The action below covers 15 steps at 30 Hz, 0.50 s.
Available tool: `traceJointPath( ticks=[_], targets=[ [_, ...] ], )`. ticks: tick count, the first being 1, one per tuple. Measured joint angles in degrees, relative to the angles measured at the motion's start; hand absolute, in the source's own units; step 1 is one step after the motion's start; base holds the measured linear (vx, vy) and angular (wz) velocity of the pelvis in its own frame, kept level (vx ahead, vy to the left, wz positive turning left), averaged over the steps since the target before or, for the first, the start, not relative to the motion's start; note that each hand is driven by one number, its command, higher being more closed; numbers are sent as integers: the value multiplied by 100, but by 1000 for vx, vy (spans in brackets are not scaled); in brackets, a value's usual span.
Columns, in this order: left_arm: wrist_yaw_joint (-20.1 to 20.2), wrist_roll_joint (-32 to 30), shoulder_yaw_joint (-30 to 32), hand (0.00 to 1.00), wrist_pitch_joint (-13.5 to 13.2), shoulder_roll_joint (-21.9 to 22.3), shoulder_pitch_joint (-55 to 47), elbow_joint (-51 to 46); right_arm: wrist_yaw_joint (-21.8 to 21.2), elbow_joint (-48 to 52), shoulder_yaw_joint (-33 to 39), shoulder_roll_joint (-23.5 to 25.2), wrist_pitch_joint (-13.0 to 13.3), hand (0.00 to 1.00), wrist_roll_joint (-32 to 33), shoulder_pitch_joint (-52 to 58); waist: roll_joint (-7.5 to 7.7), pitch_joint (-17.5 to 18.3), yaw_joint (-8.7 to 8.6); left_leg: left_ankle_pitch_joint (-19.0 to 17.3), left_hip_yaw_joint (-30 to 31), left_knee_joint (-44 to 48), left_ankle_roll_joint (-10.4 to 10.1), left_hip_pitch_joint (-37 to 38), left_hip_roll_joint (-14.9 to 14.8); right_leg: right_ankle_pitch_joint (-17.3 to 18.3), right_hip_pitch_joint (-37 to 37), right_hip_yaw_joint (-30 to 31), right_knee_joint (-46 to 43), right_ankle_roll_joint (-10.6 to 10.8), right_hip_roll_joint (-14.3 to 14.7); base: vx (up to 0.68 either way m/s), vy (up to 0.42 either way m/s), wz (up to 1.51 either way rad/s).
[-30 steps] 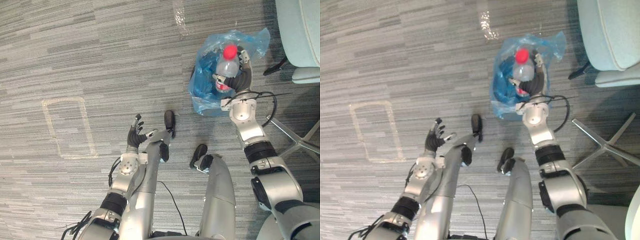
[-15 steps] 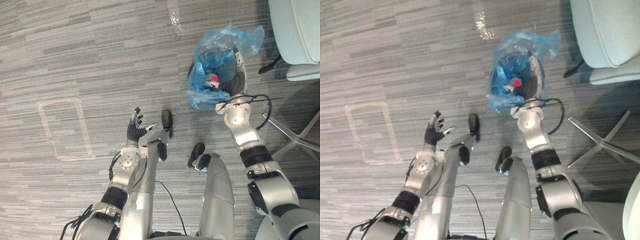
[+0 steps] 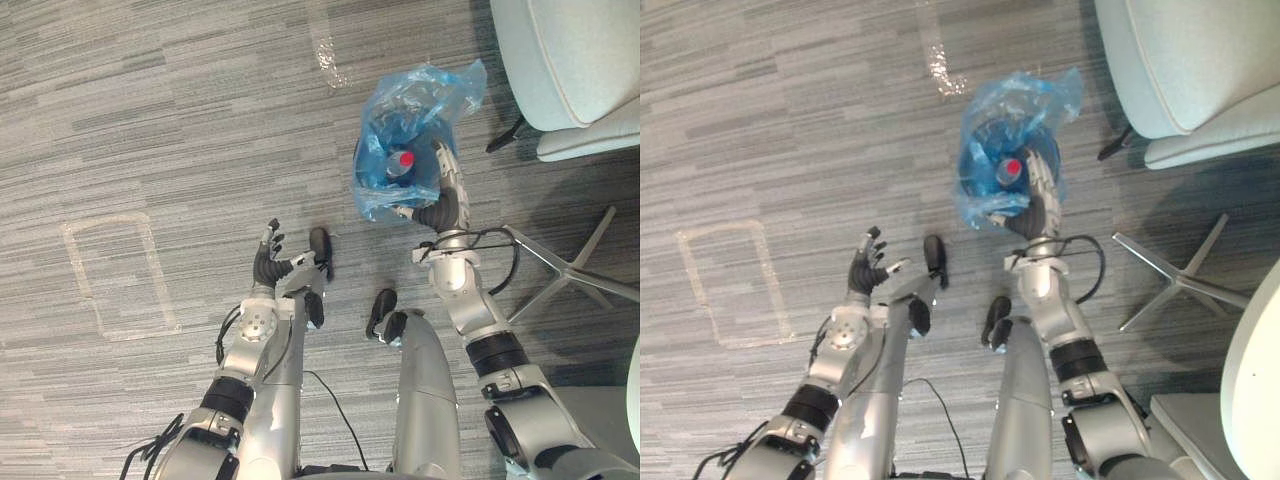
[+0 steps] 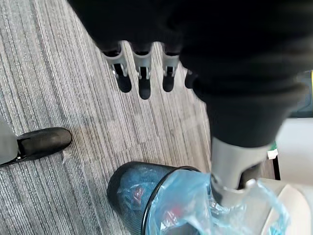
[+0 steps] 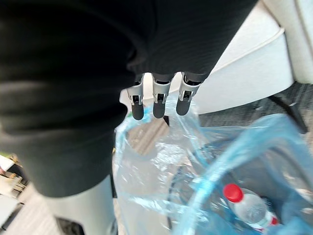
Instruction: Gather rubbish on tea table into small bin, then transfer packed bag to large trash can.
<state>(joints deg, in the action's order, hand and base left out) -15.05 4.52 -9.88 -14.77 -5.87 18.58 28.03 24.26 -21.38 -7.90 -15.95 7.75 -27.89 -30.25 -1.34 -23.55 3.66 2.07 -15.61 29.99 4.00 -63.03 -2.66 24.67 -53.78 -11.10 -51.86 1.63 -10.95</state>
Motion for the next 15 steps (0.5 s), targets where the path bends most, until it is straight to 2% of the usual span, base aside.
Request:
traceJointPath(
  ticks=[6, 15],
  targets=[
    [-31, 2, 10, 0, -2, -17, 49, 192, -212, -901, -240, 0, -111, 0, -360, -243, 0, 0, -1, 43, -31, -111, 47, 1, 0, -35, -15, 9, 105, 10, 19, -27, -37, -2],
    [-77, 95, -2, 0, -31, -148, 296, 338, -562, -2103, -600, -56, -258, 0, -363, -797, -3, 0, -1, 85, 13, -120, 48, -281, 0, -42, -297, 2, 89, -2, 54, -40, -28, 1]
  ],
)
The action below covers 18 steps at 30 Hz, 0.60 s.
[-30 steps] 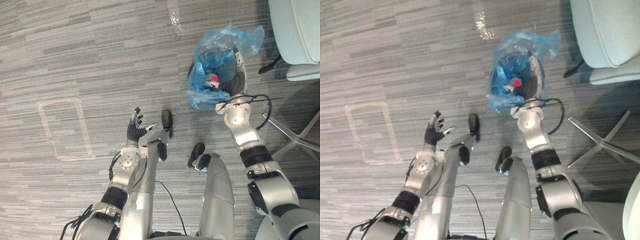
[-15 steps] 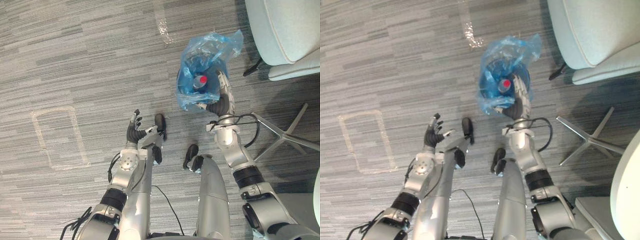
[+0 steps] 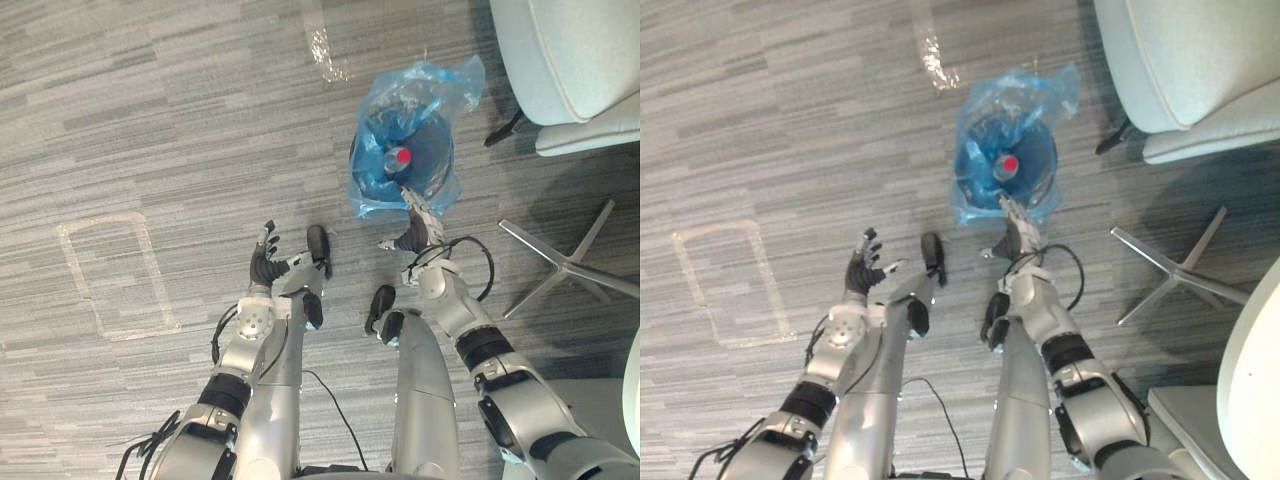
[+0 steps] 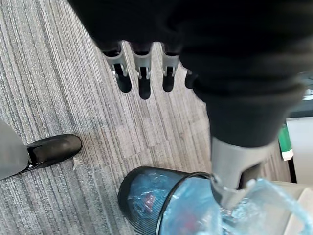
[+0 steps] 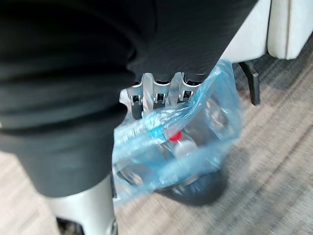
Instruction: Gather rubbish on tea table into small bin, then transfer packed bag to large trash can.
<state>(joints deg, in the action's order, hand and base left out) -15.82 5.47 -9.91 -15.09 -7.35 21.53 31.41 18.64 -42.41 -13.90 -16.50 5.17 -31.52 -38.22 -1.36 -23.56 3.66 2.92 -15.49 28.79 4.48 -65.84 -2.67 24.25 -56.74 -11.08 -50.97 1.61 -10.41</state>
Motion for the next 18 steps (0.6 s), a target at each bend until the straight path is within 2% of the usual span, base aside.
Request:
traceJointPath(
  ticks=[3, 8, 9, 18],
  targets=[
    [0, 133, 0, 0, -13, 4, 63, 26, -83, -421, -55, 12, -74, 0, 0, -205, -2, -1, 8, 83, 14, 50, 97, -39, 0, 3, -34, 1, -59, -5, 12, -28, -8, 5],
    [10, 284, 4, 0, -75, -29, 130, 27, -196, -858, -213, 18, -137, 0, 1, -499, -8, -4, 55, 61, 31, 17, 4, -193, -46, -2, -228, 16, -102, -30, 55, -63, -4, -3],
    [13, 323, -1, 0, -76, -25, 146, 26, -219, -921, -214, 24, -165, 100, 3, -496, -8, -4, 65, 63, 28, 9, 1, -210, -46, -2, -255, 16, -116, -30, 54, -64, 10, 3],
    [15, 364, 180, 0, -76, 102, 219, 25, -291, -1112, -251, 65, -195, 100, 24, -471, -9, -4, 135, 125, 10, -40, -68, -225, -41, 0, -333, 43, -161, -36, 49, -48, 13, 0]
  ],
)
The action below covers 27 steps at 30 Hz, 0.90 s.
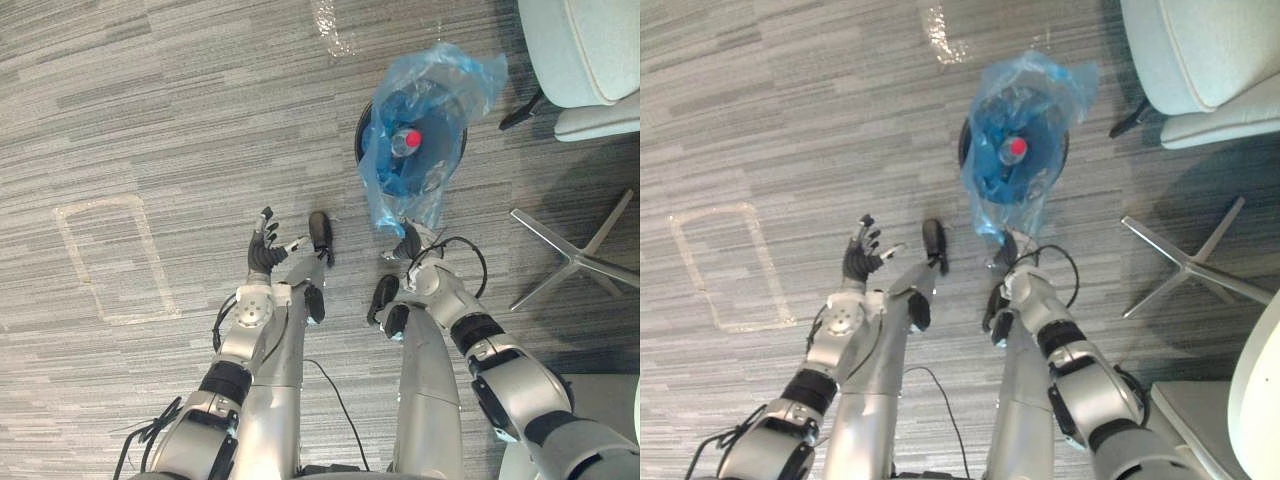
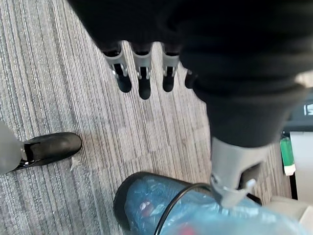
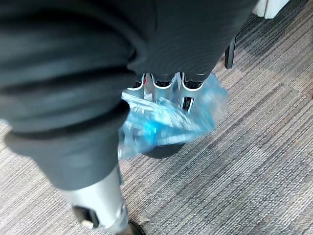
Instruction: Gather rubbish on tea table into small bin, then transfer packed bag to large trash can.
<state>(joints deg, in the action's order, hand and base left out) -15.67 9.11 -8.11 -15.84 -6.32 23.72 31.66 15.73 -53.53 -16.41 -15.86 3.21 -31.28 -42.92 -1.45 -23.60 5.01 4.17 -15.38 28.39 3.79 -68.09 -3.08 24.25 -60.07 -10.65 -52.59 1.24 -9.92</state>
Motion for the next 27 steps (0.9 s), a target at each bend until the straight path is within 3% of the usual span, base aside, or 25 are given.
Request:
traceJointPath(
  ticks=[11, 18, 27],
  targets=[
    [6, 1, 45, 0, 3, 51, 30, 0, 17, 186, 51, -5, 27, 100, 263, -92, -1, 0, 25, 46, 46, 40, 31, 0, -25, 19, 11, -26, -18, -37, 45, -45, 18, 1],
    [10, -5, 154, 0, 53, 59, 28, -82, 99, 1078, 72, 1, 44, 100, 269, 82, -1, -1, 36, 56, 138, 79, 15, 43, -62, 29, 129, -105, -29, -76, 90, -60, 20, 1],
    [128, -120, 134, 0, 171, 48, -325, -428, 126, 2476, 61, 40, 27, 100, 265, 873, 10, -7, 42, -40, 127, -154, 3, 1041, -64, -3, 1232, -242, 368, -110, 96, -45, 0, 1]
  ],
)
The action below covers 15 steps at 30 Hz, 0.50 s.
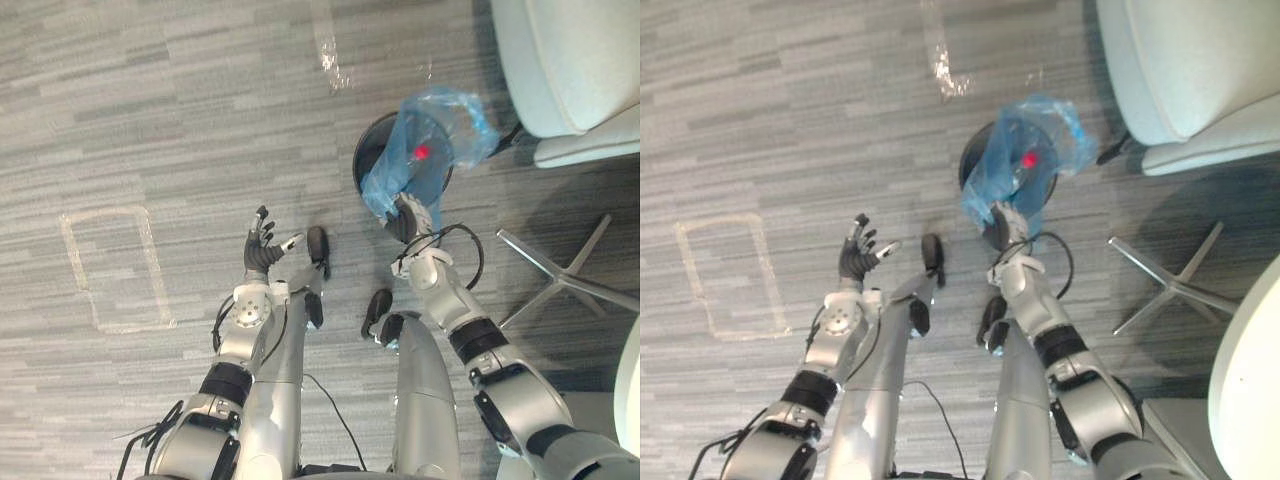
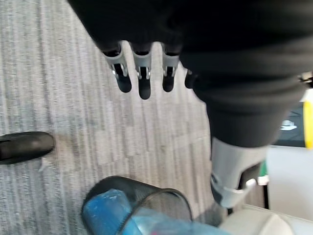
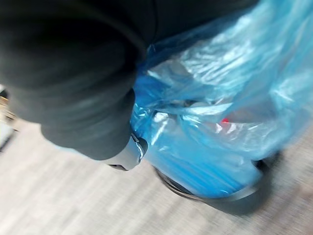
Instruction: Gather rubbish on tea table into small bin, then transfer packed bag to large trash can.
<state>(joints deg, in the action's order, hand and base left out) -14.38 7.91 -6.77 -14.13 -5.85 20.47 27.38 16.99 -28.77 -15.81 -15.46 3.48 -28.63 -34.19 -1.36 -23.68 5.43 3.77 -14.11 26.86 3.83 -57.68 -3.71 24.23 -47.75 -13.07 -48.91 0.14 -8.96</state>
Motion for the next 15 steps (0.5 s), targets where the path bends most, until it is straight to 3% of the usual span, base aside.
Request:
traceJointPath(
  ticks=[6, 12, 15],
  targets=[
    [66, -82, -193, 0, 84, -52, -337, -21, -16, 737, -18, 34, 0, 100, 0, 432, 32, -4, -14, -1, -61, -347, -19, 929, 46, -93, 1019, -58, 560, 81, 25, 32, -22, 0],
    [227, -263, -507, 0, 90, -414, -674, 331, -169, 748, -256, 164, 73, 100, -3, 786, 452, 221, -29, 219, -50, -1253, -150, 2072, 201, -284, 2071, -35, 1424, 111, 136, 76, -57, -3],
    [264, -345, -615, 0, 110, -582, -721, 619, -352, 620, -449, 113, 115, 100, -3, 854, 564, 305, -141, 479, 27, -1841, -178, 2463, 260, -415, 2400, -120, 1839, 107, 215, 105, -70, 8]
  ],
)
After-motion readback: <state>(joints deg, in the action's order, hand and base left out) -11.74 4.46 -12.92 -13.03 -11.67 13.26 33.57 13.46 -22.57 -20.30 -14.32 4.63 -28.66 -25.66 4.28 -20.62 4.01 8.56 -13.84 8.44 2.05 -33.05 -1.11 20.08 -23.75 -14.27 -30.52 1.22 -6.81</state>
